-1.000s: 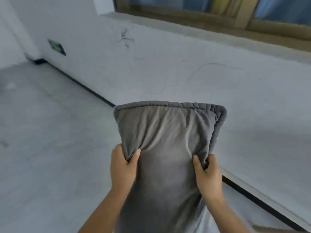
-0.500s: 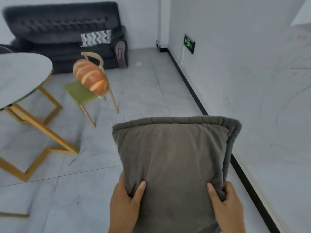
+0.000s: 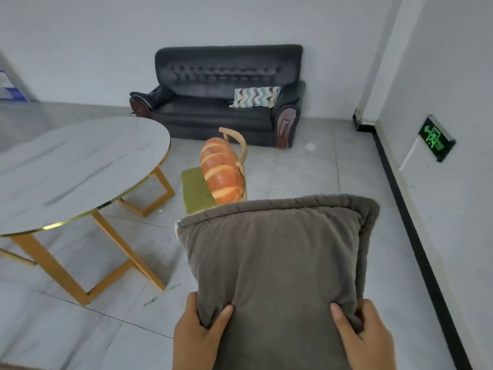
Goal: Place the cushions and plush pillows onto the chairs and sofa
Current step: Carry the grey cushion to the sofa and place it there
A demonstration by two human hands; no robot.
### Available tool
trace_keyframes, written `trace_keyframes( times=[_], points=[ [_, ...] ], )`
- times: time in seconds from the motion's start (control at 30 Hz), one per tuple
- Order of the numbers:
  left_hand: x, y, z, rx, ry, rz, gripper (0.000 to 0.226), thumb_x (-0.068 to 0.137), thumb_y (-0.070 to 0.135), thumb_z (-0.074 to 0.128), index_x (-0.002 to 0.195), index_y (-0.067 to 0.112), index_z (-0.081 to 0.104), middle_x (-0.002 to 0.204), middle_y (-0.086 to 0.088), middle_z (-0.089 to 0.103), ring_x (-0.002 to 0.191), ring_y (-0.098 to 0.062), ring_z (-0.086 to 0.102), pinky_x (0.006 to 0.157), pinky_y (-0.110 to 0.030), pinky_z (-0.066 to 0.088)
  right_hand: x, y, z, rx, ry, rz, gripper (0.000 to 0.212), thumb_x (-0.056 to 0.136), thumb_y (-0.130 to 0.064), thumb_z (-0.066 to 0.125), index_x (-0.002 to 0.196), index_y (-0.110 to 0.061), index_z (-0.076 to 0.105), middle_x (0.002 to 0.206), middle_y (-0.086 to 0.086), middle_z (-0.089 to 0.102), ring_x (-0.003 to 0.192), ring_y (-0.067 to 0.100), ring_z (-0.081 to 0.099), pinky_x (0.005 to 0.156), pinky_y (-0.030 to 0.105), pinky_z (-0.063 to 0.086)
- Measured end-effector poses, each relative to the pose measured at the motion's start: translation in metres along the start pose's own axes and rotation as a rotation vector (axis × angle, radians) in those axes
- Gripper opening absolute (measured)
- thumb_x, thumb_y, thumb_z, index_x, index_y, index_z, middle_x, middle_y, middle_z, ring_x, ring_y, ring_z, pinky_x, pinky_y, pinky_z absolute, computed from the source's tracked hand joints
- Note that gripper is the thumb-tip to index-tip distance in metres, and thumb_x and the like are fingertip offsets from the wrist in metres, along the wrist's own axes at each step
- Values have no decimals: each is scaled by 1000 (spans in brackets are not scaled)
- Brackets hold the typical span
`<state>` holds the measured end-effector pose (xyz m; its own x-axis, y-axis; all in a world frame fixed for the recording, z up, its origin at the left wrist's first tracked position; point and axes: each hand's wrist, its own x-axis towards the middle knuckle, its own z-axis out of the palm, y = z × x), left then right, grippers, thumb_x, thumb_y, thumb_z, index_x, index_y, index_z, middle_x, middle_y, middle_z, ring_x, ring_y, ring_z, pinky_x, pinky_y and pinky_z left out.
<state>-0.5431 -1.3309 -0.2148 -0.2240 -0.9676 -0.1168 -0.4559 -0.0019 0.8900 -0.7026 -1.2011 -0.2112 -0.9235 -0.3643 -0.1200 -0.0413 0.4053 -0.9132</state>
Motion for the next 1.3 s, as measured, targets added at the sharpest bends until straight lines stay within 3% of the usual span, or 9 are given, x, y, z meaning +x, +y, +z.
trace_keyframes(
  times=[0.1,0.17,0.33,0.53,0.73,0.9,1.07,1.17,1.3],
  points=[
    [66,9,41,5,-20,-83,38,67,33,74,64,24,37,57,8,52,55,-7,47,50,-15,34,69,-39,59,152,334,-52,34,80,29,22,62,5,39,65,25,40,70,39,30,32,2,27],
    [117,16,77,25,-88,-96,39,67,40,72,67,22,37,59,11,50,58,-13,49,53,-10,39,114,-58,87,132,442,-58,29,67,34,20,74,12,37,78,32,28,78,42,11,28,14,35],
    [266,74,142,32,-165,18,34,78,30,67,68,28,34,67,14,50,63,-10,47,51,-9,35,267,-52,104,-128,85,123,30,78,-13,70,71,7,48,57,14,48,64,31,44,57,34,30],
    [422,141,186,-28,-213,61,32,76,22,69,75,30,38,70,18,50,62,-2,46,55,-3,39,411,-120,164,-134,-1,72,31,78,-18,69,63,-10,44,59,5,52,59,13,46,54,19,33],
    [558,146,238,-47,-126,-108,37,69,20,76,68,28,40,63,10,50,71,-22,48,55,-12,31,541,-143,253,-174,-63,107,40,73,-12,74,53,-14,39,49,5,49,55,13,49,49,17,35],
    [694,189,301,-69,-62,-108,66,62,30,77,116,4,49,85,10,50,102,-25,57,66,-5,34,709,-198,317,-270,-148,-8,42,73,-13,74,52,-9,38,44,3,46,51,16,49,49,18,37],
    [794,247,349,-156,40,-284,42,70,25,75,102,18,49,93,-4,62,94,-27,57,71,-25,38,850,-255,370,-340,-291,-87,35,82,-22,66,62,-8,40,57,8,49,58,15,47,51,24,31],
    [820,249,359,-160,83,-359,33,71,25,74,74,25,41,73,6,56,76,-20,49,55,-21,34,877,-260,394,-372,-345,-50,38,81,-20,67,60,-10,37,56,9,48,56,17,46,50,24,31],
    [844,237,373,-179,96,-416,30,71,22,74,76,24,44,74,3,57,82,-26,54,58,-23,37,892,-258,409,-407,-372,-55,42,79,-19,68,58,-14,33,53,5,46,53,14,45,49,22,30]
  ],
)
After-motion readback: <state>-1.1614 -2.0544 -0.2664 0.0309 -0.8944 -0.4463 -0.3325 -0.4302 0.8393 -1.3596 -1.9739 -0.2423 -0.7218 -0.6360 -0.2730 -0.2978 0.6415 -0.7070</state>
